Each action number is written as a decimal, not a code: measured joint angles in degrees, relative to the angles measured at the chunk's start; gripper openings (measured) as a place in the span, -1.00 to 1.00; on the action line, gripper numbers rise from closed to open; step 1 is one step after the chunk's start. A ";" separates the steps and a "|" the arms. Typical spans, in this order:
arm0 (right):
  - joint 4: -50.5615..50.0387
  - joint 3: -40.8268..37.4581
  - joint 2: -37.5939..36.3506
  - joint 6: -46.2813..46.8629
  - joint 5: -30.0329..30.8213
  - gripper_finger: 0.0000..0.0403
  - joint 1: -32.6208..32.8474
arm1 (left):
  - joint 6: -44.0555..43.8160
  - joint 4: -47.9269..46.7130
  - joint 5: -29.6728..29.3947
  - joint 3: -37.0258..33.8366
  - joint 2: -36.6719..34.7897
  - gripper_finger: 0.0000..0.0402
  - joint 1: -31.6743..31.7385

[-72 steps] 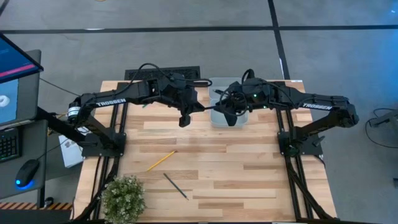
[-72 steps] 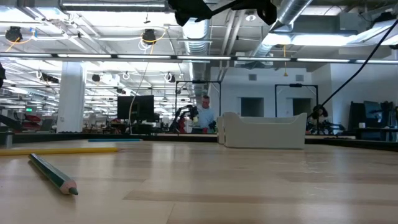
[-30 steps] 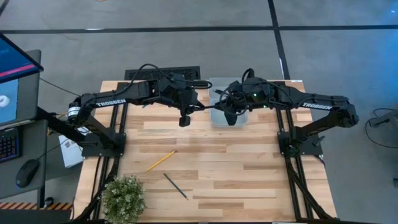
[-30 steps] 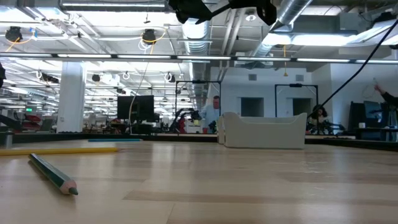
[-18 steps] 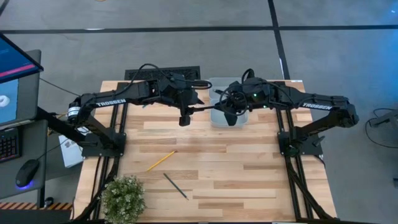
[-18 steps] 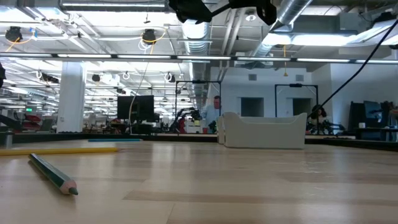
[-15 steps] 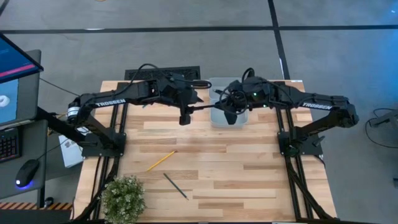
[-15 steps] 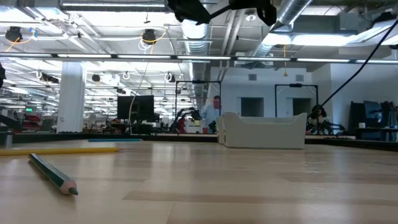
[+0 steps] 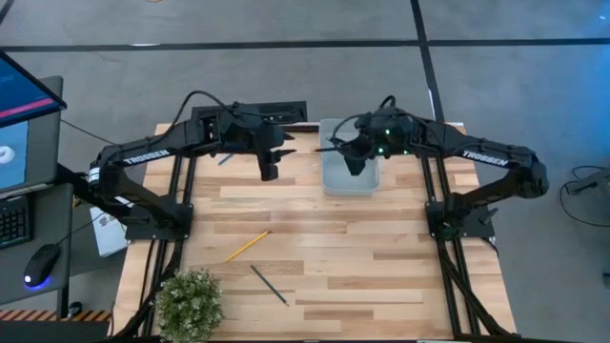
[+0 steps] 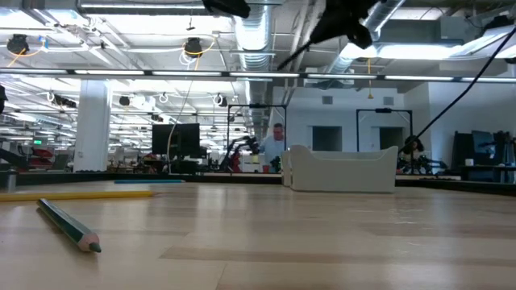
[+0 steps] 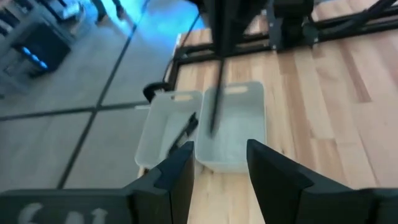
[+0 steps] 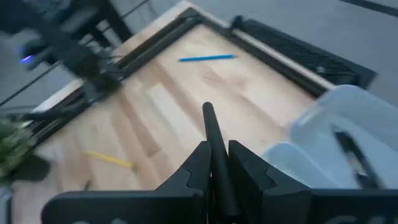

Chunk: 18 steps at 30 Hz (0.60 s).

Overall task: Sort pens & pencils
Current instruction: Put the black pen into the top bin

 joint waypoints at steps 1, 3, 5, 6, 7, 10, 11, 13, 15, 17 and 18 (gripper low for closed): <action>0.09 -0.45 -0.03 -0.03 -0.07 -0.70 -1.32 | -0.41 -0.67 0.00 0.00 0.00 -0.31 -0.02; -0.48 -1.63 0.00 -0.51 -0.54 -0.70 -4.12 | -1.05 -2.22 0.13 0.00 0.00 -0.31 -0.07; -0.60 -2.87 0.01 -1.56 -3.09 -0.70 -7.49 | -1.92 -3.39 0.17 -0.05 0.14 -0.31 -0.07; 0.00 -3.63 -0.01 -1.88 -5.35 -0.70 -9.18 | -2.36 -3.23 0.16 -0.52 0.15 -0.31 -0.07; 0.90 -4.59 -0.01 -2.19 -7.95 -0.70 -10.92 | -2.61 -3.41 0.15 -1.08 0.15 -0.31 -0.05; 2.83 -7.05 0.01 -2.44 -14.49 -0.70 -16.21 | -3.63 -3.84 0.16 -2.53 0.24 -0.31 -0.05; 3.74 -7.73 0.01 -2.52 -16.00 -0.70 -17.96 | -3.92 -4.51 0.17 -2.63 0.24 -0.31 -0.06; 4.35 -9.16 0.05 -2.54 -18.15 -0.70 -21.06 | -3.96 -5.37 0.17 -2.64 0.24 -0.31 -0.07; 4.26 -9.80 1.05 -2.51 -19.59 -0.69 -23.55 | -4.09 -5.77 0.17 -2.64 0.24 -0.31 -0.07; 4.53 -9.82 2.50 -2.54 -21.38 -0.69 -25.79 | -4.58 -5.66 0.17 -2.64 0.24 -0.31 -0.07; 5.39 -9.81 3.38 -2.56 -22.49 -0.69 -26.64 | -4.93 -5.63 0.17 -2.64 0.24 -0.31 -0.07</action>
